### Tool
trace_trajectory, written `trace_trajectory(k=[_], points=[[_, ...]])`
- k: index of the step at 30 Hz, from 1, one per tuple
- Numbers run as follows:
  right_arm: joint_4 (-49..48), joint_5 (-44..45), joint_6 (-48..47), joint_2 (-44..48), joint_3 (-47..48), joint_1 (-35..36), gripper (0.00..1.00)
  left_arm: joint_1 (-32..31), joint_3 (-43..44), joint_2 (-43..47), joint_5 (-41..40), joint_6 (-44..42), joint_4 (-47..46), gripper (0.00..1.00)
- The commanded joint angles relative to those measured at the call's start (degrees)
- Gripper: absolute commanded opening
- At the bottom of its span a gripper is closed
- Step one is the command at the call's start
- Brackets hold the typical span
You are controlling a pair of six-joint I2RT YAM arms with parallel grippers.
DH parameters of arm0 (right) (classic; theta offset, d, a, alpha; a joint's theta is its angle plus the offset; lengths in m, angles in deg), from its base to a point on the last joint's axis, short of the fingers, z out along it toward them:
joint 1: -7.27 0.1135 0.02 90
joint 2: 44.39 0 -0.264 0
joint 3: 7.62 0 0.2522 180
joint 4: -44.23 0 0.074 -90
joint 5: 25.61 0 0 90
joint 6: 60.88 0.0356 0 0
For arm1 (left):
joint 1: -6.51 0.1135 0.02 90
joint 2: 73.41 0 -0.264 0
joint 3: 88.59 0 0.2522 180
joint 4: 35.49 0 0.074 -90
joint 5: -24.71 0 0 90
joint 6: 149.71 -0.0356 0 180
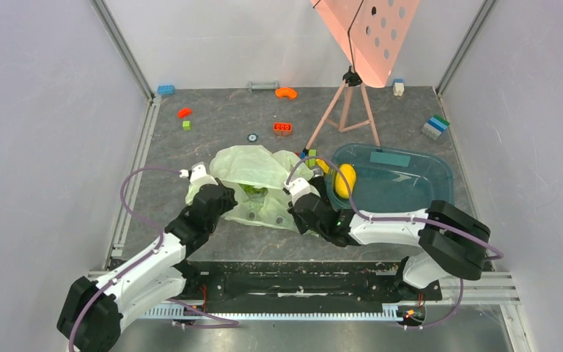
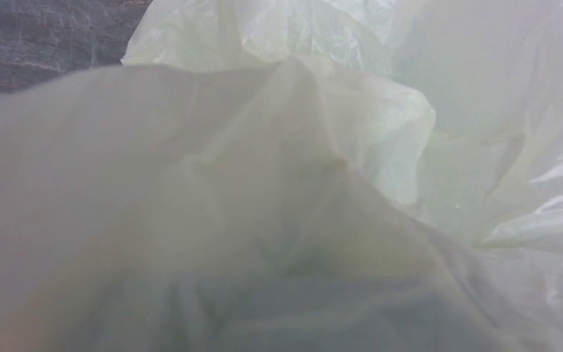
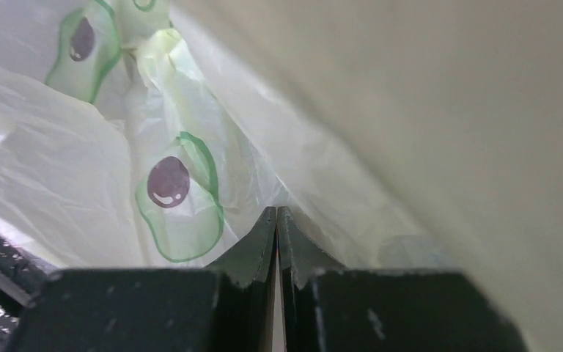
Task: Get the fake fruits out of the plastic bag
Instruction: Adjust the plastic bag at the center of the board.
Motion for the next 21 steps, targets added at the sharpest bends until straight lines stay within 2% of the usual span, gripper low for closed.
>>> trace_trajectory(k=[1, 5, 8, 14, 17, 20, 21], points=[[-4.4, -1.1, 2.5, 3.2, -1.1, 0.2, 0.04, 0.1, -0.4, 1.3, -0.7, -0.1, -6.7, 0.02], [-5.5, -3.2, 3.0, 3.4, -2.6, 1.0, 0.04, 0.1, -1.2, 0.1, 6.9, -3.9, -14.3, 0.07], [-6.0, -3.2, 3.9, 3.7, -4.2, 2.4, 0.04, 0.1, -1.9, -2.1, 11.7, -4.7, -17.2, 0.06], [-1.9, -0.4, 4.1, 7.2, -4.2, 5.3, 0.04, -0.4, -6.8, -2.7, 14.8, -3.1, -20.6, 0.03], [1.5, 0.6, 3.6, 10.3, -1.8, 6.2, 0.09, -0.4, -7.4, -2.4, 14.6, -3.4, -20.8, 0.03], [2.7, -0.5, 2.9, 13.4, 1.2, 6.6, 0.21, -0.5, -6.8, -2.8, 14.4, -4.1, -20.8, 0.02], [2.9, -0.9, 2.7, 14.1, 2.8, 6.7, 0.22, -0.5, -6.6, -3.1, 14.6, -4.2, -20.9, 0.02]])
